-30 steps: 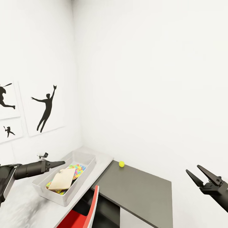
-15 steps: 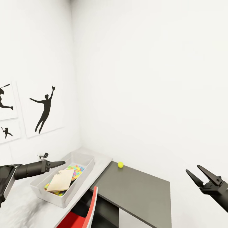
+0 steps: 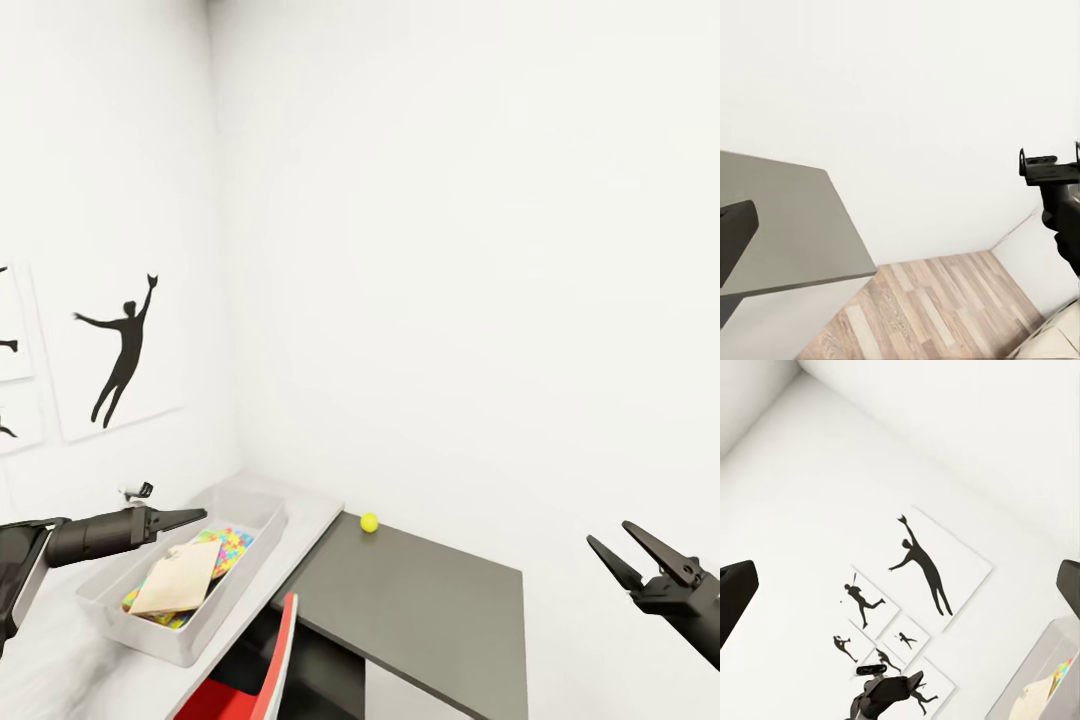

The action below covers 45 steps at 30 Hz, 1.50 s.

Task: Put all the toys in the child's room - the three board games (two on the bed and one on the table), the two jigsaw puzzles on the table, and the tennis ball on the table - inside the toy box on the table in the child's room.

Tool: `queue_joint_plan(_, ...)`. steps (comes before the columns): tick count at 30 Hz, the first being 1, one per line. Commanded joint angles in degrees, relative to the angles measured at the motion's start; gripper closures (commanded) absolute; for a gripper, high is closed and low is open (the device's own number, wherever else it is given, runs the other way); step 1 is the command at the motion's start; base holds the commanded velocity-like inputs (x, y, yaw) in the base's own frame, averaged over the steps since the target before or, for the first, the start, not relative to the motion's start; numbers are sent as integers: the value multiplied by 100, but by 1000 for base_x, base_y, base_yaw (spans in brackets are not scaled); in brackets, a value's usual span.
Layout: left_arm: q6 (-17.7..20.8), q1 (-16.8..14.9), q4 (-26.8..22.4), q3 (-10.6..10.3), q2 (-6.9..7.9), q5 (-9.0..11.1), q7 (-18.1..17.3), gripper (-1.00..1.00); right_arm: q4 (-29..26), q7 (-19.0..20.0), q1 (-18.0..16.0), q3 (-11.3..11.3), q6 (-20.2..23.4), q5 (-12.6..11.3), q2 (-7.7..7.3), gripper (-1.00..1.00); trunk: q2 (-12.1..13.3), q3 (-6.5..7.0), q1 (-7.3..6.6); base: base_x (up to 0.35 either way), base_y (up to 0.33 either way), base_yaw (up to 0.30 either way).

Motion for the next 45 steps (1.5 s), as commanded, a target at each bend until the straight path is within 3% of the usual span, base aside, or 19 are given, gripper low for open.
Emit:
queue_joint_plan(1, 61, 0, 0, -1, 1, -2, -22, -100, 2, 5, 1, -1, 24, -10, 0, -100, -2, 6, 2, 0, 0, -201)
queue_joint_plan(22, 61, 0, 0, -11, -6, -2, -22, -100, -1, 5, 1, -7, 19, -11, 5, -100, -2, 121, 2, 0, 0, -165)
queue_joint_plan(45, 61, 0, 0, -1, -1, -2, -22, -100, 49, 1, 1, -25, 38, -26, -2, -100, -2, -5, 2, 0, -62, -184)
